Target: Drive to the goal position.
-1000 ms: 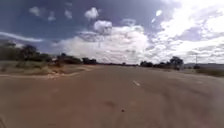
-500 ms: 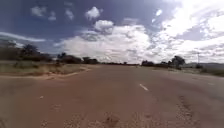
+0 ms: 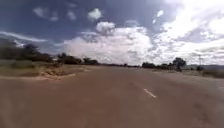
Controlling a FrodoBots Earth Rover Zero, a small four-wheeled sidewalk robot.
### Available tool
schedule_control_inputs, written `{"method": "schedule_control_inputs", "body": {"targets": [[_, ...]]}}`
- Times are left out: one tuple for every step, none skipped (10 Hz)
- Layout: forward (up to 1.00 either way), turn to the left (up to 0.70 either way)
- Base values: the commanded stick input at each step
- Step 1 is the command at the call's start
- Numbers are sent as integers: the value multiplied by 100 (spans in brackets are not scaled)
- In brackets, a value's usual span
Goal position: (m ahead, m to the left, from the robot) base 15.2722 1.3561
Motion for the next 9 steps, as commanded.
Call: {"method": "schedule_control_inputs", "body": {"targets": [[100,0],[100,0],[100,0],[100,0],[100,0],[100,0],[100,0],[100,0],[100,0]]}}
